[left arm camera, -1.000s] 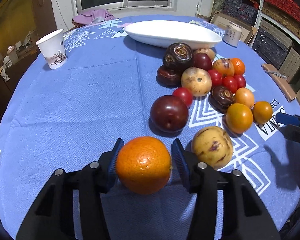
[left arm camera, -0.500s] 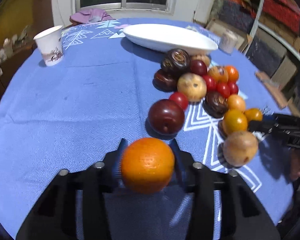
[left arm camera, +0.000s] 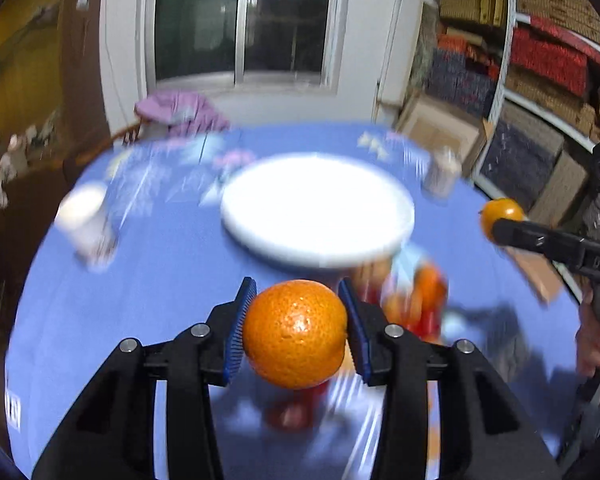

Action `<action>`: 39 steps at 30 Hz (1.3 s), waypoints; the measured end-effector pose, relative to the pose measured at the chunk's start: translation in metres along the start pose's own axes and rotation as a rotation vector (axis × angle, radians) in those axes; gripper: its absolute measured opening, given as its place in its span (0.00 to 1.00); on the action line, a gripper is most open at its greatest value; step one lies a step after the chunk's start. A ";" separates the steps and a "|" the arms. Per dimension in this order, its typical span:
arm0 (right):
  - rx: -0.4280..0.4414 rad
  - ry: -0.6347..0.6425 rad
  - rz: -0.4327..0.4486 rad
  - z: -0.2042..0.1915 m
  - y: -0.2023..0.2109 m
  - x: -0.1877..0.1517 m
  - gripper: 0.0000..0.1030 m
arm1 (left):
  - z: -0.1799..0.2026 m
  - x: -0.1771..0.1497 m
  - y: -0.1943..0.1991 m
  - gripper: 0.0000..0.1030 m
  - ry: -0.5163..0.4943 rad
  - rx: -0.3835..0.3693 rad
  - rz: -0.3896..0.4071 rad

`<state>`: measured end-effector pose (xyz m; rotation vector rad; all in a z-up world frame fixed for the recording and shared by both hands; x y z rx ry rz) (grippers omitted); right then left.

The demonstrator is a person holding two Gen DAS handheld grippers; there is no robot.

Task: Organize fruits
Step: 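Carry both oranges to the white plate and release them there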

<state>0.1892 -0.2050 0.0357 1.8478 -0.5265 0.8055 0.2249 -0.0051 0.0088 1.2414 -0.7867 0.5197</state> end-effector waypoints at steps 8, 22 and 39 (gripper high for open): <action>-0.055 -0.064 -0.107 0.023 -0.111 0.018 0.37 | -0.008 0.029 -0.104 0.41 0.115 -0.031 -0.116; 0.018 -0.090 -0.130 0.015 -0.101 -0.003 0.58 | -0.018 0.020 -0.119 0.57 0.106 -0.056 -0.123; 0.072 -0.161 -0.274 0.016 -0.111 -0.022 0.58 | -0.025 -0.003 -0.067 0.69 0.041 0.007 -0.111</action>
Point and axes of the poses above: each gripper's, at about its wrist camera, not at the fingertips, and y roughly against the way its jaws point, z to its right, x to its top, the point moved 8 cm from there along -y, roughly the way its jaws point, and after that the axes turned 4 degrees about -x, right-handed, at the moved point
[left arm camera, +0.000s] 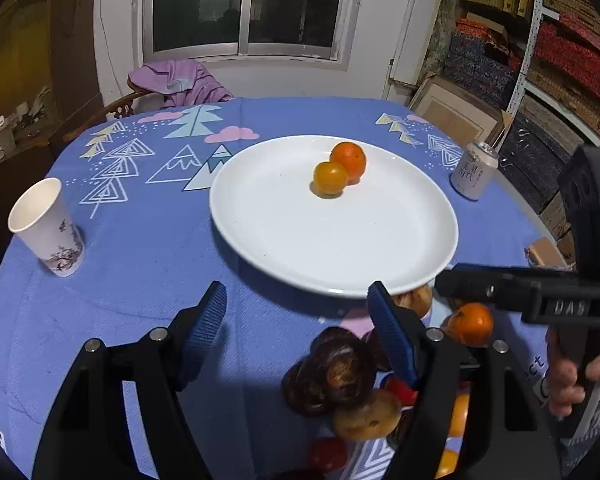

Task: Organize fruits
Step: 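Carry both oranges to the white plate and release them there, then grasp a dark mangosteen with the left tool while the right tool grasps an orange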

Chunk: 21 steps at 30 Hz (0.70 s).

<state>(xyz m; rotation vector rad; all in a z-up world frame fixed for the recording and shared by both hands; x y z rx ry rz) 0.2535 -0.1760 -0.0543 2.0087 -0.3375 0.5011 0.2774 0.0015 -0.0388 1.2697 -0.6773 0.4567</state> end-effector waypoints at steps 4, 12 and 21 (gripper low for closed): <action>-0.025 0.008 0.022 0.001 0.000 0.008 0.59 | -0.008 -0.020 0.013 0.70 -0.001 0.006 -0.007; -0.063 -0.011 -0.004 0.004 -0.016 0.019 0.60 | 0.002 -0.026 0.002 0.78 -0.056 0.028 -0.022; -0.069 0.004 0.002 0.010 -0.030 0.029 0.66 | -0.004 -0.024 0.000 0.78 -0.020 0.006 -0.019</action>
Point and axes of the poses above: each gripper's, at about its wrist camera, not at the fingertips, and y roughly against the way its jaws point, z to its right, x to its top, the point moved 8 cm from there along -y, roughly the way its jaws point, and after that the axes turned 4 degrees about -x, right-handed, at the moved point
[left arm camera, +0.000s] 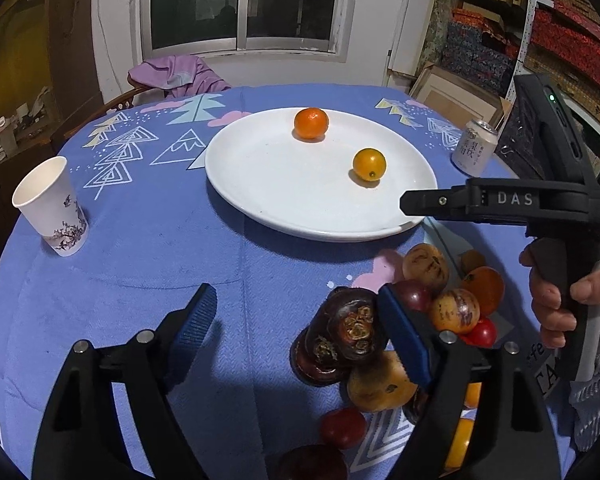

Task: Organize fruits
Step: 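Grasp a dark mangosteen with the left tool while the right tool grasps an orange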

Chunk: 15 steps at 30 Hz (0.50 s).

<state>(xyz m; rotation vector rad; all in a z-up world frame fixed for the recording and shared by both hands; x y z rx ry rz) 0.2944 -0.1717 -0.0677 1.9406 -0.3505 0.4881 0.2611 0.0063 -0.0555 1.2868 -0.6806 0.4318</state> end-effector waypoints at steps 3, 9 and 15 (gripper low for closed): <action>-0.026 0.037 0.010 0.002 0.009 -0.012 0.66 | -0.003 0.000 0.005 0.78 0.009 -0.001 0.012; -0.051 0.118 0.087 -0.003 0.044 -0.032 0.66 | 0.004 -0.003 -0.001 0.76 0.027 -0.065 -0.015; -0.061 0.130 0.105 0.002 0.057 -0.046 0.66 | 0.031 -0.016 -0.009 0.64 -0.030 -0.076 -0.043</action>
Point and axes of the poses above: each gripper's, at about its wrist camera, not at the fingertips, and y roughly against the way its jaws point, z to its right, x to its top, the point moved 8 cm from there along -y, roughly the way its jaws point, and after that the axes turned 4 degrees about -x, right-handed, at the moved point
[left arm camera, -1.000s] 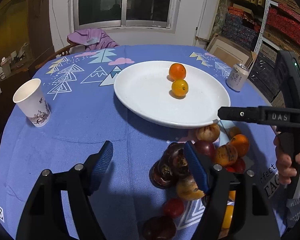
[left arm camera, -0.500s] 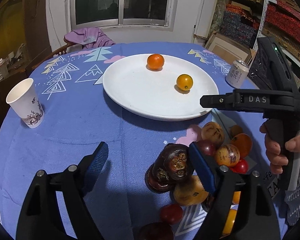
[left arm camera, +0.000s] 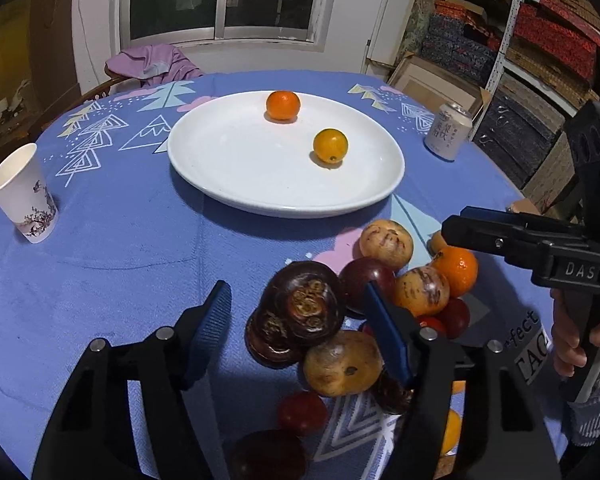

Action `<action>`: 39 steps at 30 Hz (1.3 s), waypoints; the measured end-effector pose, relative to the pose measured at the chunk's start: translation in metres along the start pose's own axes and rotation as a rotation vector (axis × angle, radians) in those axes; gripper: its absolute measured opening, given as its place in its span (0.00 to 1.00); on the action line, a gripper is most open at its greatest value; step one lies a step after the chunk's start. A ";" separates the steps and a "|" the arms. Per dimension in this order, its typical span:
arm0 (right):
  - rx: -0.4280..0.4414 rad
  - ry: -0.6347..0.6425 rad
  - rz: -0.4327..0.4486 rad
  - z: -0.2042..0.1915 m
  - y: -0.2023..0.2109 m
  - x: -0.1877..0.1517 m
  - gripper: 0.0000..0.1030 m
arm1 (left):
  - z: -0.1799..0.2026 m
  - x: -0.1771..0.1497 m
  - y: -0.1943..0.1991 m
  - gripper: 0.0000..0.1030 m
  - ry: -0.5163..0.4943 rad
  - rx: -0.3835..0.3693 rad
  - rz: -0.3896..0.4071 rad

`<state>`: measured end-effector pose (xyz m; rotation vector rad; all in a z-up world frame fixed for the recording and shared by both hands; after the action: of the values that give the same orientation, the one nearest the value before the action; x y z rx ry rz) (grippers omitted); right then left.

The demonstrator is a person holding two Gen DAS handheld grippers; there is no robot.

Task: Organize fruits
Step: 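Grasp a dark mangosteen with the left tool while the right tool grasps an orange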

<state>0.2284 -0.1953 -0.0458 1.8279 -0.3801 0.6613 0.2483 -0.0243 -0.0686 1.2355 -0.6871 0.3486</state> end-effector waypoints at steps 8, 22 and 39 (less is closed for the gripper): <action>-0.034 0.019 0.012 0.006 0.003 -0.010 0.66 | 0.007 -0.007 -0.006 0.51 -0.046 0.065 0.014; -0.128 0.106 0.033 0.006 0.003 -0.026 0.66 | -0.007 0.003 0.017 0.43 -0.030 0.092 0.105; -0.105 0.097 0.031 0.002 0.000 -0.040 0.45 | -0.010 -0.008 0.024 0.44 -0.022 0.083 0.097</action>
<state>0.1974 -0.2000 -0.0704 1.6863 -0.3721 0.7348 0.2310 -0.0064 -0.0583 1.2884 -0.7600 0.4481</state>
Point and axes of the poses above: each gripper's, at about its wrist camera, not at the fingertips, and y roughly against the way its jaws point, z to its right, x to its top, the point moved 8 cm from there along -y, roughly the way its jaws point, and after that the axes turned 4 degrees about -x, right-handed, at the moved point
